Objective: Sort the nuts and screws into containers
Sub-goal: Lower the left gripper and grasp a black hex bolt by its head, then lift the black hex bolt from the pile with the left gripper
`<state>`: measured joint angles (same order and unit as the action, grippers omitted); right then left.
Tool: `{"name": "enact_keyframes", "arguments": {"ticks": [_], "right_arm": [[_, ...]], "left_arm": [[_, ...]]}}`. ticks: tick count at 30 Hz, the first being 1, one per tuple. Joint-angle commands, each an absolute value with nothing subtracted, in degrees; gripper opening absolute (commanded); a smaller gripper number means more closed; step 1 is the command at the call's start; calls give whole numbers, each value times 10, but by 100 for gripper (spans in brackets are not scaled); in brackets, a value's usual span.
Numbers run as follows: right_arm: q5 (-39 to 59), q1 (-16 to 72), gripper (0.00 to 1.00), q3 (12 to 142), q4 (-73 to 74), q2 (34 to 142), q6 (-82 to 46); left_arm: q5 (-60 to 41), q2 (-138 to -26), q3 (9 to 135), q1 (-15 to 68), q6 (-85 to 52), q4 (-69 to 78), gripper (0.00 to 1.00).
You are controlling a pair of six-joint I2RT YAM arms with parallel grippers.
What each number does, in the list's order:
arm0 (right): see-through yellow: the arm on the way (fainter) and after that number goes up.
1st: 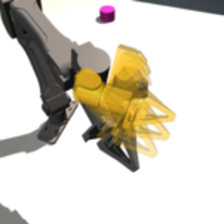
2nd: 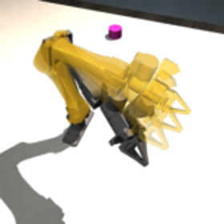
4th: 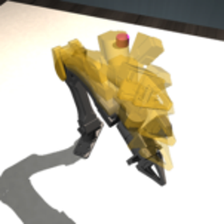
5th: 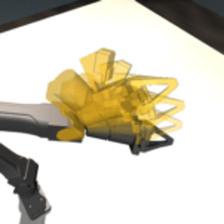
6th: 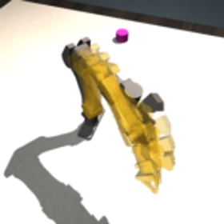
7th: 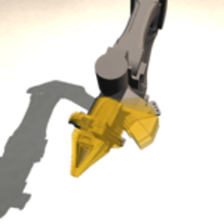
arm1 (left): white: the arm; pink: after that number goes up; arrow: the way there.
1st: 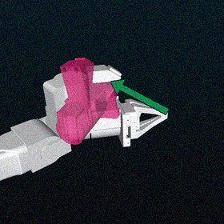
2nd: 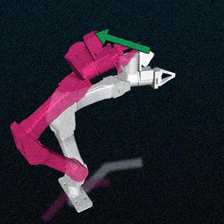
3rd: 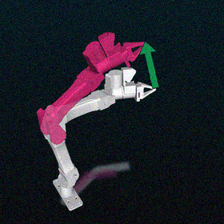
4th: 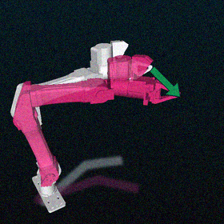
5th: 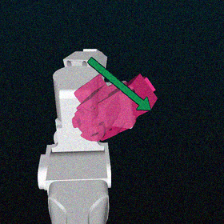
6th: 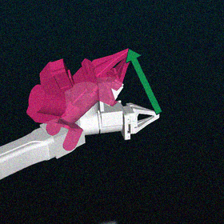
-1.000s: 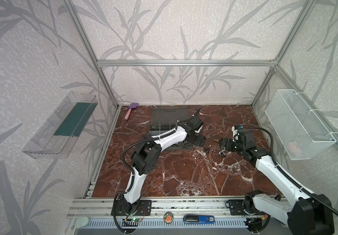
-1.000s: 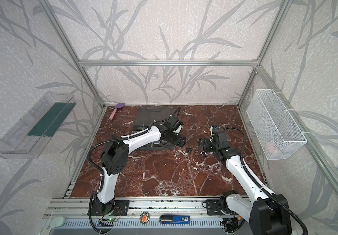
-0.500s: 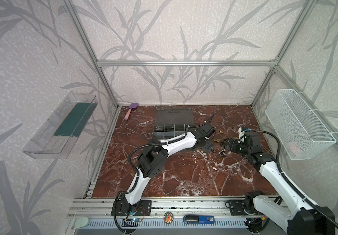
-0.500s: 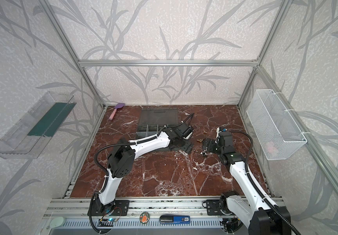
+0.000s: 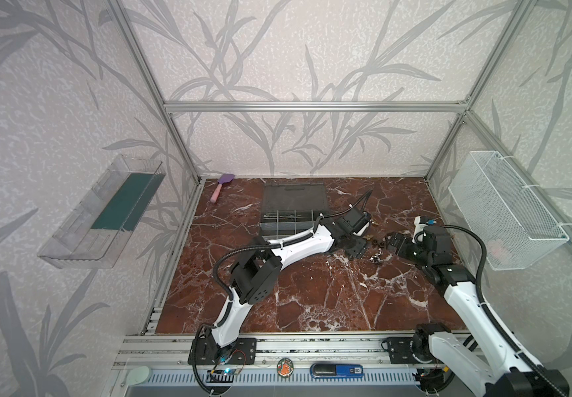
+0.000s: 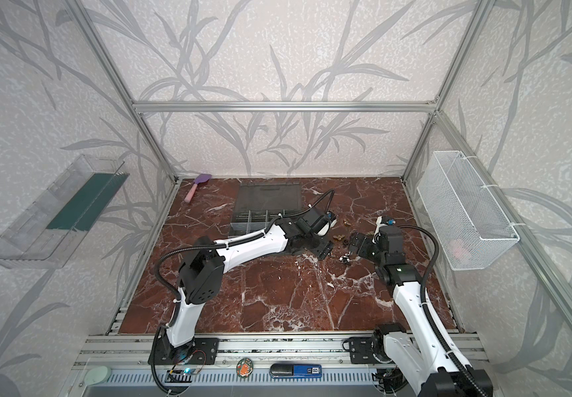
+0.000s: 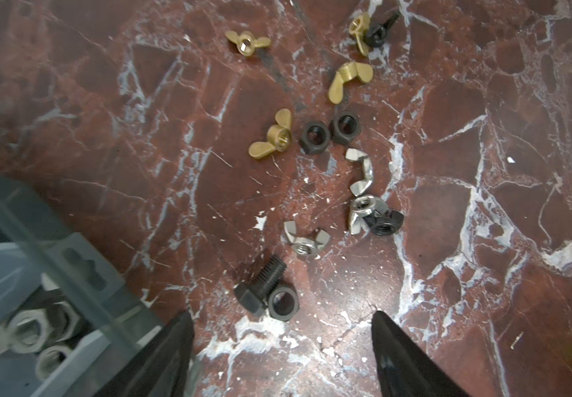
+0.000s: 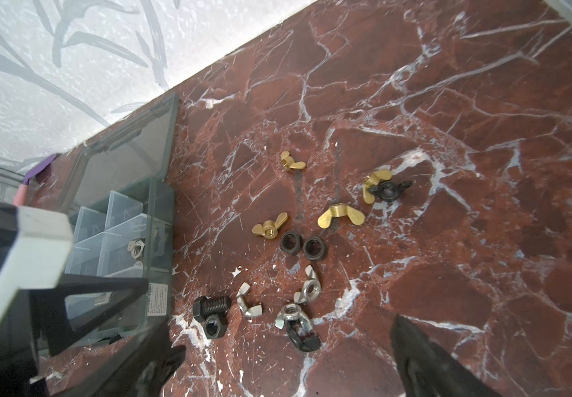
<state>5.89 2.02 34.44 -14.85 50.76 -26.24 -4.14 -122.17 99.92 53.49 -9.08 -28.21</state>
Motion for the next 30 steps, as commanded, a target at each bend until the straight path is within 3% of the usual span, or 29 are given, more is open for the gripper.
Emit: {"name": "enact_keyframes", "arguments": {"ticks": [1,10,22,30], "right_arm": [[60,8,99,334,-143,493,-275],[87,3,99,330,-130,503,-281],[95,1,99,327,-122,504,-284],[100,1,99,325,-117,507,-286]], "left_arm": [[-61,-1258,1023,536,-81,-280,74],[-40,-1314,1056,527,-94,-299,59],[27,-1346,1097,523,-88,-364,34],[8,-1346,1095,525,-81,-375,32]]}}
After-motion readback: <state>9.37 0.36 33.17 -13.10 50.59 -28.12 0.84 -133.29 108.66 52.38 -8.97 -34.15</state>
